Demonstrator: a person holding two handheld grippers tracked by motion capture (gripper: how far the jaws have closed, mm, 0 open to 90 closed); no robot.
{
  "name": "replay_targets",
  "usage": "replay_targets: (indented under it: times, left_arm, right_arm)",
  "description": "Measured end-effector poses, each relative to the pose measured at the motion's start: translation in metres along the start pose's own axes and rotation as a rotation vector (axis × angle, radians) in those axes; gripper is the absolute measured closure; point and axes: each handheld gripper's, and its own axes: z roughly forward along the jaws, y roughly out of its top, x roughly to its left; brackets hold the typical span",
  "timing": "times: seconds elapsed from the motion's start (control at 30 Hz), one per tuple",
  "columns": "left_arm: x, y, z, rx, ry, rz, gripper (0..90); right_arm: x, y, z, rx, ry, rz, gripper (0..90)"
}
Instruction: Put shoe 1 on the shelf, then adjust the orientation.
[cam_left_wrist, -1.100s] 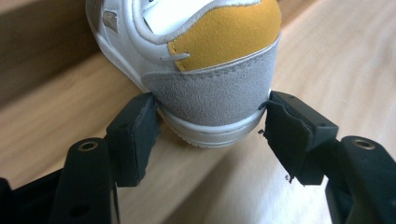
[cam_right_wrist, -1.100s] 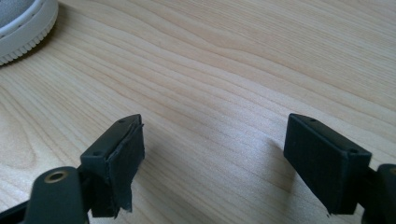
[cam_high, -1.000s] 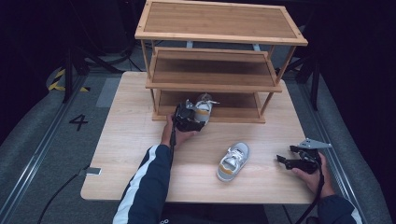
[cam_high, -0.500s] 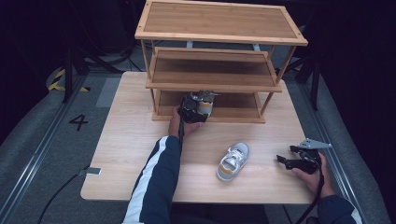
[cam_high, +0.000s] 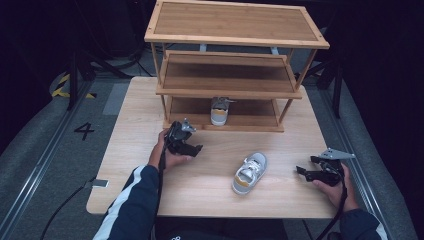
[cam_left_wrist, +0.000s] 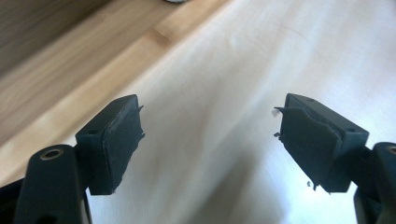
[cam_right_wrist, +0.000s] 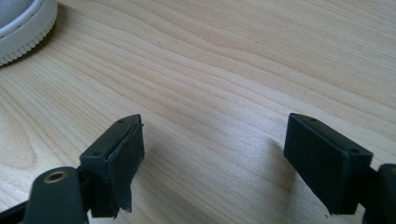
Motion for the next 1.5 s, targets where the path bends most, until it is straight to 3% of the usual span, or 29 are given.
replay_targets:
  times: [0.2,0.33,0.4,0.6,0.83,0.97,1.13,1.27,1.5]
  left_arm:
    - [-0.011,-0.037,-0.032,0.02,-0.002,0.054,20.0]
    - [-0.017,-0.066,-0.052,0.03,-0.004,0.044,19.3]
    - [-0.017,-0.081,-0.061,0.019,-0.008,0.02,19.4]
    - [-0.016,-0.109,-0.073,0.027,-0.002,-0.001,19.7]
    - [-0.017,-0.126,-0.08,0.04,-0.025,0.003,20.2]
    - [-0.014,-0.133,-0.08,0.036,-0.045,-0.022,19.9]
    - [-0.014,-0.137,-0.079,0.005,-0.056,-0.048,18.7]
    - [-0.015,-0.141,-0.077,-0.031,-0.053,-0.051,15.9]
    - [-0.016,-0.142,-0.077,-0.031,-0.04,-0.063,15.4]
  right_arm:
    - [0.0,0.0,0.001,0.002,-0.001,-0.002,20.0]
    - [0.0,0.0,0.001,0.002,-0.001,-0.002,20.0]
    - [0.0,0.0,0.001,0.002,-0.001,-0.002,20.0]
    - [0.0,0.001,0.001,0.001,0.001,-0.002,19.7]
    - [0.0,0.001,0.001,0.002,-0.001,-0.004,19.8]
    - [0.002,0.001,0.0,0.001,-0.008,-0.022,21.4]
    - [0.008,0.005,-0.003,0.01,0.03,-0.038,25.9]
    - [0.023,0.015,-0.008,-0.014,0.08,-0.054,27.7]
    - [0.059,0.034,-0.018,-0.049,0.157,-0.152,31.1]
